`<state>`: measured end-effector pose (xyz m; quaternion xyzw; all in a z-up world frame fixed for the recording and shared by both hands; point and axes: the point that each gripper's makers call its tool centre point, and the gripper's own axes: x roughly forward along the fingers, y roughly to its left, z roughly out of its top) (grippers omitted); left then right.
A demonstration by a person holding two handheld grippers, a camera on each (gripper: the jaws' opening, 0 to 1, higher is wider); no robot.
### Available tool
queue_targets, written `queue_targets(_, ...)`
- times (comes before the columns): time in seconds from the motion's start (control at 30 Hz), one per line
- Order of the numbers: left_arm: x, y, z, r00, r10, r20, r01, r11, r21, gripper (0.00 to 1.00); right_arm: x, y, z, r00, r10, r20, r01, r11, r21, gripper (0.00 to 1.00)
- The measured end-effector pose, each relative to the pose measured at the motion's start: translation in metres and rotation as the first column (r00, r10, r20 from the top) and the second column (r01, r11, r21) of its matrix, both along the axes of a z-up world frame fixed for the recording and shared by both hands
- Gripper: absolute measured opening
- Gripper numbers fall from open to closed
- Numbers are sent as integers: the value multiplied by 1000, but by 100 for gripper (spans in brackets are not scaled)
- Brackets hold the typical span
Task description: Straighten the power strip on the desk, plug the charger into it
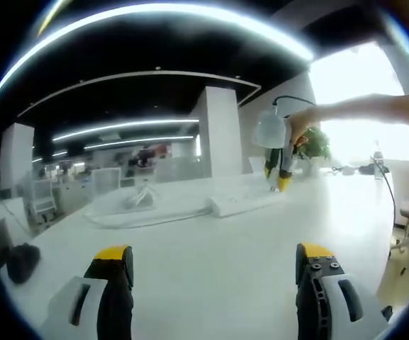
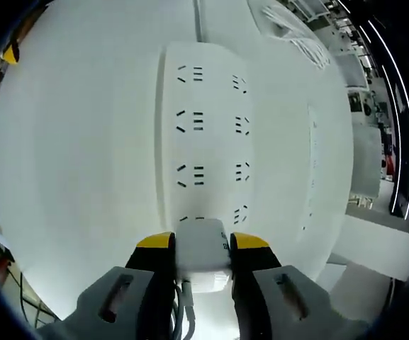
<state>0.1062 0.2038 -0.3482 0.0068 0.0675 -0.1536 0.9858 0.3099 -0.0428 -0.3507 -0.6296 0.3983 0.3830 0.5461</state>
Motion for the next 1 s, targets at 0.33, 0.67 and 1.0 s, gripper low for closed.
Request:
queue_targets(0.33,2,-3,0,1000,-5,-1,5,1000,5,98,-6,-2,-4,999,-32,-37,32,999,-26,28)
queue_targets(0.67,3,-3,-1,1000,-6,-5,6,1000,4,98,-1,12,-11,998,-31,-59,28,998,-48,28)
queue_targets(1.0,3,-5,-2,1000,-14,-7,14,1000,1,98,-1,11,-10,996,-30,-80,34,998,55,28)
